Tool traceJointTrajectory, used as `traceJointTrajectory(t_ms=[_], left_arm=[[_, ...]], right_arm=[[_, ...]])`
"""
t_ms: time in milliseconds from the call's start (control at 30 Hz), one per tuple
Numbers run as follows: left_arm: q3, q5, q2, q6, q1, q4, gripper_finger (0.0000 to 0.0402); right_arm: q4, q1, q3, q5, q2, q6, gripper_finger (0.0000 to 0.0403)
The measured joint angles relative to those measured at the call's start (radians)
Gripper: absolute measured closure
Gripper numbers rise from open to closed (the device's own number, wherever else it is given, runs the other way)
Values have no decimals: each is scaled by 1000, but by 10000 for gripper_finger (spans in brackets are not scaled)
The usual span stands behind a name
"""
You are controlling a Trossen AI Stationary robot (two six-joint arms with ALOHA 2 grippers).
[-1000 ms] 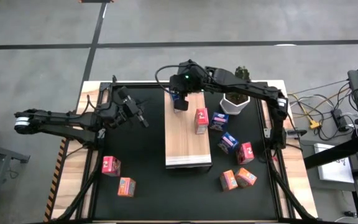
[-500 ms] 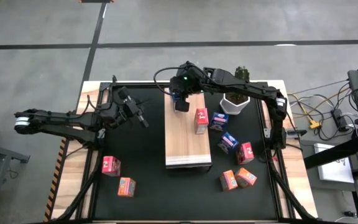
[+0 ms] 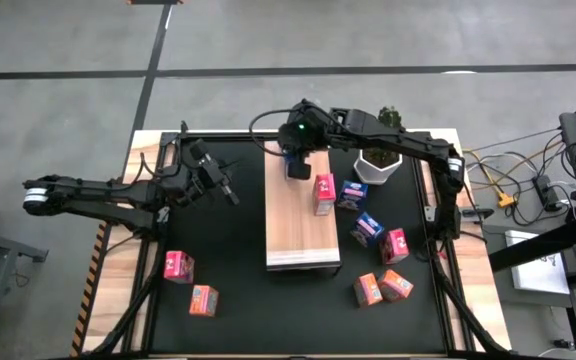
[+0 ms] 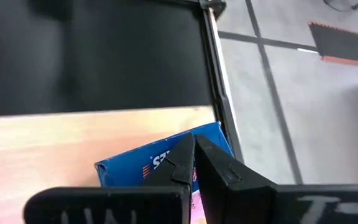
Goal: Stack cereal on shelf
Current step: Put the top left blue cereal box on the shelf
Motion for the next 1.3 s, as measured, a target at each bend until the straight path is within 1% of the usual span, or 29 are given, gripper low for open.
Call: traceJointTrajectory(t_ms=[200,567,767,1167,1300], left_arm=[[0,0,0,0,0,-1,401],[0,0,0,0,0,-10,402],[0,0,0,0,0,-10,402],[0,0,0,0,0,-11,402],[0,0,0,0,0,-18,402]], right_arm=[[-45,0,0,60,-10,-5,394],[-115,-1,-2,71,-32,-2,394],[-147,0,-2,156,-32,7,394],[-168,-9,-2,172,-36,6,394],[-182,-18,-2,193,-37,4,394]])
